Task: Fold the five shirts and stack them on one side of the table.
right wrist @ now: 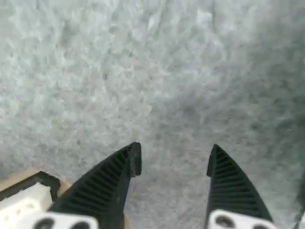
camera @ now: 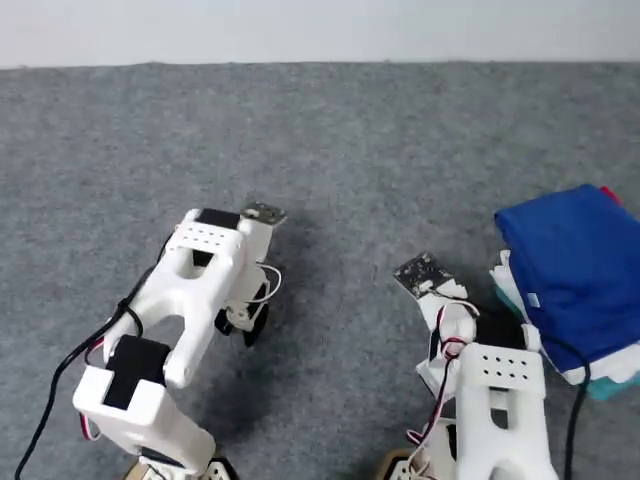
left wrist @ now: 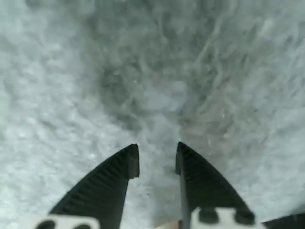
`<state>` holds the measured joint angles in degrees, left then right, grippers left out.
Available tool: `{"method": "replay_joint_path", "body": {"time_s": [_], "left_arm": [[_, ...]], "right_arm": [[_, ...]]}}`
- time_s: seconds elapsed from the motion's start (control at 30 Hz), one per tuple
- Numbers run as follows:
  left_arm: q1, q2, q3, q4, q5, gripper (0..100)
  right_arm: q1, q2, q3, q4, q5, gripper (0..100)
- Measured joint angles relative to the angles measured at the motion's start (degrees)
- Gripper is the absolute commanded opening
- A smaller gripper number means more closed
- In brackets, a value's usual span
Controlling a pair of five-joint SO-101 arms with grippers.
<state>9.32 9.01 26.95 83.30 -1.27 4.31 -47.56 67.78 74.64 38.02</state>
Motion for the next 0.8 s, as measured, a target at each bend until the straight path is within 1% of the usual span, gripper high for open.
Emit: {"method": "replay_joint_path", "body": {"time_s": [0.4, 0.53, 0.7, 0.8], "left_arm": [[-0.3, -0.4, 7.8, -0.2, 0.0, 13], [-0.3, -0.9, 10.7, -0.3, 0.0, 13], [-0.3, -2.8, 14.3, -3.7, -0.1, 13], [-0.4, -3.0, 16.4, -7.3, -0.2, 13]], "right_arm": [[0.3, -0.2, 6.3, -0.3, -0.1, 22.4], [0.0, -0.2, 9.6, -3.2, 0.0, 22.4], [0.4, -1.5, 14.0, -9.4, 0.0, 22.4], [0.4, -1.5, 14.8, -10.5, 0.0, 22.4]]}}
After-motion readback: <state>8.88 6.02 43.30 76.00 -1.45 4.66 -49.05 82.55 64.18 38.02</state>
